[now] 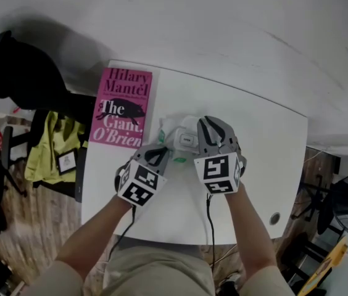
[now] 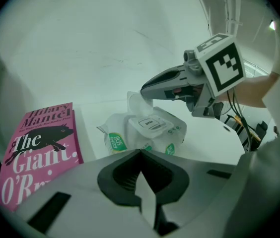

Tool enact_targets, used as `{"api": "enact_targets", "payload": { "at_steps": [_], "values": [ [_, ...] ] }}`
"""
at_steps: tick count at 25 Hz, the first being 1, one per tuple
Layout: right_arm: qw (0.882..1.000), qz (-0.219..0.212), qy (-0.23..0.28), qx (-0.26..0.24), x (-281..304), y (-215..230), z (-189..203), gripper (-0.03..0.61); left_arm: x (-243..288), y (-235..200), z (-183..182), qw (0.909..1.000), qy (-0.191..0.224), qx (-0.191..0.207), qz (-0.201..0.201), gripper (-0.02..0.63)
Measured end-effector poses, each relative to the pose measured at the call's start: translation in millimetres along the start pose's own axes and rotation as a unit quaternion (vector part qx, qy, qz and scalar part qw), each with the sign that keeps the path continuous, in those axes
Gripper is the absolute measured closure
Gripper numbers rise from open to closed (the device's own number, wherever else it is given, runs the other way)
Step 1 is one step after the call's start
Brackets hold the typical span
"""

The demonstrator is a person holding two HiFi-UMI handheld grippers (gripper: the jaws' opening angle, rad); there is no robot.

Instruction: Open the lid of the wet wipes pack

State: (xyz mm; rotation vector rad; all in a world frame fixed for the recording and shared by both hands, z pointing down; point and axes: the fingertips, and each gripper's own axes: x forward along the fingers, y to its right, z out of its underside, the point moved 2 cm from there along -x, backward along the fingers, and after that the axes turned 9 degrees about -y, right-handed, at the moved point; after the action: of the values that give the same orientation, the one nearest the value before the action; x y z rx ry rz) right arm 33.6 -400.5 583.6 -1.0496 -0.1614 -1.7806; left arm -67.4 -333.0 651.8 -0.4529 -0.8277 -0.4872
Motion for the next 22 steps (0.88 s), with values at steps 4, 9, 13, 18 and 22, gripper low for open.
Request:
{"api": "enact_targets", "payload": {
  "at_steps": [4, 9, 13, 18, 22],
  "values": [
    [0.999, -0.014, -0.021, 0.036, 23.3, 4.2, 11.0, 0.515, -1.6, -0.8, 0.0, 1.0000, 0.007, -0.004, 0.004, 0.593],
    [0.997, -0.035, -0.071, 0.026, 38.3, -4.9, 31.2, 0.525, -1.3, -1.0, 0.3, 0.9999, 0.007, -0.011, 0.006, 0.593],
    [0.994, -0.049, -0.097, 0.017, 42.8, -8.4, 36.2, 0.549, -3.3, -2.2, 0.4, 0.9996, 0.013, -0.025, 0.002, 0.592],
    [0.993, -0.058, -0.061, 0.077, 10.7, 1.8, 25.0, 0.551, -23.8, 0.0, -6.3, 0.9976, 0.038, -0.058, -0.006, 0.592],
    [0.992, -0.066, -0.017, 0.105, -44.2, 2.2, 9.6, 0.554, -58.5, 9.8, -24.2, 0.9967, 0.062, -0.049, -0.016, 0.592]
  ]
}}
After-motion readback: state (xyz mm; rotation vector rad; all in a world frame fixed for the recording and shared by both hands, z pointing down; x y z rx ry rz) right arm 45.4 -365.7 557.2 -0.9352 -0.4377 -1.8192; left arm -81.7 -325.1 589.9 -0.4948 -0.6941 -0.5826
